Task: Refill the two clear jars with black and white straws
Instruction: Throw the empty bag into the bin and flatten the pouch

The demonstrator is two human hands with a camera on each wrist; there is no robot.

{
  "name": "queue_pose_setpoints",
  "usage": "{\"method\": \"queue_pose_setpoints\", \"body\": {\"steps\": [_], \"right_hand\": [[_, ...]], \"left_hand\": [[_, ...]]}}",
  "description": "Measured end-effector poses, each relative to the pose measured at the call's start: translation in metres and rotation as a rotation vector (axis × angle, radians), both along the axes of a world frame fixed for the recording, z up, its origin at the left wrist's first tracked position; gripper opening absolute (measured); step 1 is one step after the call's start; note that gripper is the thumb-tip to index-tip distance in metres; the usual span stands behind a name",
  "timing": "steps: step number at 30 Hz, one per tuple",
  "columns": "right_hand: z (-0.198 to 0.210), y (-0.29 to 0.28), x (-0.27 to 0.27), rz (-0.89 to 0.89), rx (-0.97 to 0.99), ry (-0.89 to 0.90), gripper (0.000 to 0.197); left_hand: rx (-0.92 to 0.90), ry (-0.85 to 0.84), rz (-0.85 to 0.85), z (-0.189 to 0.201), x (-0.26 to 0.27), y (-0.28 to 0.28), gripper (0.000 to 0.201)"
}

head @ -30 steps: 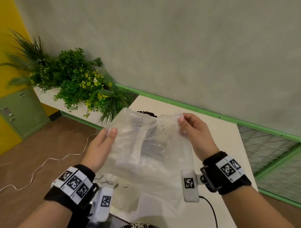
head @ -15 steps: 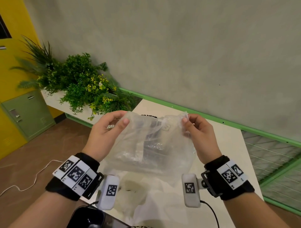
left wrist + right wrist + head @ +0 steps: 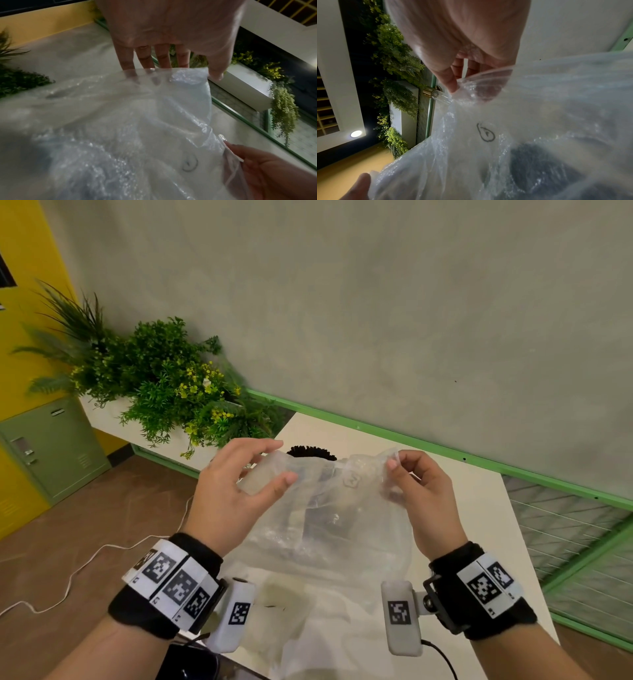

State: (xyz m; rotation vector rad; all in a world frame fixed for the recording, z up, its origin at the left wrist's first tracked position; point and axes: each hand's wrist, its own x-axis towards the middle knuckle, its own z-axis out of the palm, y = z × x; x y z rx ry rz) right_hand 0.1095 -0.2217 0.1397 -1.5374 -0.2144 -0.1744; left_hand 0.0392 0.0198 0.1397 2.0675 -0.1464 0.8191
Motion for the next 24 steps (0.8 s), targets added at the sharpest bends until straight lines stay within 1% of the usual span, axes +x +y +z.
{"method": "queue_pose_setpoints", "body": {"steps": [3, 6, 7, 10, 13, 14, 16, 19, 20, 21, 22, 23, 24], "right_hand": [[0.001, -0.001, -0.003, 0.002, 0.024, 0.003, 0.006], [0.0, -0.003, -0.004, 0.013, 0.048, 0.003, 0.006], [-0.001, -0.003, -0.004, 0.012, 0.052, 0.0, 0.006], [-0.001, -0.008, -0.001, -0.009, 0.105, 0.0, 0.006], [0.0, -0.019, 0.005, -0.039, 0.221, 0.043, 0.01], [0.0, -0.021, 0.008, -0.045, 0.243, 0.042, 0.012], [0.0, -0.022, 0.01, -0.047, 0.255, 0.019, 0.014], [0.003, -0.018, 0.012, -0.022, 0.279, -0.04, 0.006], [0.004, -0.019, 0.014, 0.011, 0.291, -0.067, 0.009], [0.003, -0.022, 0.015, 0.064, 0.274, -0.086, 0.019], [-0.002, -0.026, 0.016, 0.127, 0.194, -0.097, 0.032], [-0.01, -0.03, 0.017, 0.181, 0.048, -0.077, 0.048], [-0.022, -0.033, 0.016, 0.233, -0.141, -0.035, 0.061]], "left_hand": [[0.023, -0.04, 0.015, -0.001, 0.002, 0.0, 0.03], [-0.059, -0.039, 0.072, -0.004, 0.003, 0.002, 0.015], [-0.129, -0.015, 0.082, -0.005, 0.002, 0.005, 0.013], [-0.454, 0.094, 0.07, -0.005, 0.001, 0.016, 0.02], [-0.73, 0.085, 0.064, 0.003, -0.002, 0.026, 0.021], [-0.796, 0.076, 0.04, 0.006, -0.002, 0.027, 0.021], [-0.849, 0.057, -0.013, 0.011, -0.001, 0.028, 0.025], [-0.933, 0.031, -0.041, 0.017, 0.001, 0.026, 0.026], [-0.969, 0.012, -0.043, 0.02, 0.003, 0.026, 0.025], [-1.007, -0.009, -0.046, 0.023, 0.004, 0.026, 0.023], [-1.044, -0.028, -0.053, 0.026, 0.007, 0.028, 0.022], [-1.082, -0.044, -0.065, 0.029, 0.009, 0.029, 0.021], [-1.114, -0.059, -0.079, 0.031, 0.011, 0.032, 0.021]]}}
